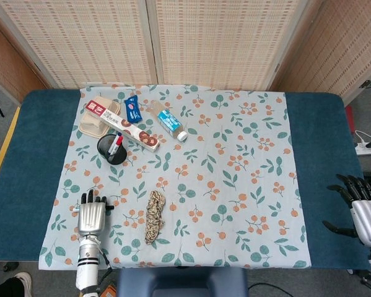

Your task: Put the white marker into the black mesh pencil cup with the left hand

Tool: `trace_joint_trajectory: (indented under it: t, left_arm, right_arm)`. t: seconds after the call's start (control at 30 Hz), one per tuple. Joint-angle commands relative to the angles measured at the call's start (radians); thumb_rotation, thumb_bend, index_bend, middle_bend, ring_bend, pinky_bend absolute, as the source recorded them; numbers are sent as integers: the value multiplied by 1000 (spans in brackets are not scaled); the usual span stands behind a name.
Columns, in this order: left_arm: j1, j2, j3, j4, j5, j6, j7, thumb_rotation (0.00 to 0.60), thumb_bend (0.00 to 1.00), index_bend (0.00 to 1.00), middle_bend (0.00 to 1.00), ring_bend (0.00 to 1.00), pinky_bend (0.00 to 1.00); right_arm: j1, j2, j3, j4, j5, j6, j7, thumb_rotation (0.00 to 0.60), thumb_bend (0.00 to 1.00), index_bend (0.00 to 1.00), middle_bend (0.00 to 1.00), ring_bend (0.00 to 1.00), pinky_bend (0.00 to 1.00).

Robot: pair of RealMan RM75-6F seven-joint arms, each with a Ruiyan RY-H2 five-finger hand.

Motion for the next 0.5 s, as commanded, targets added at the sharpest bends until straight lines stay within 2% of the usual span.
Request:
trace_joint_trajectory:
  t: [0.03, 0.27, 0.5]
  left_arm:
    - [-2, -1, 0, 3, 4, -2, -4, 600, 432, 434, 453, 141, 179]
    - [-8, -1, -2, 7, 18, 1, -11, 600, 435, 469, 498, 168, 185]
    - [-5, 5, 0, -4, 28, 9, -17, 600, 434, 465, 499, 169, 185]
  right_arm:
    - [1, 0, 0, 0, 0, -1, -1, 600, 0, 278, 87, 45, 0]
    - [1, -1, 1, -1, 4, -3, -4, 600, 0, 280, 87, 45, 0]
    - [3, -2, 2, 0, 5, -4, -4, 600, 0, 281, 87, 45, 0]
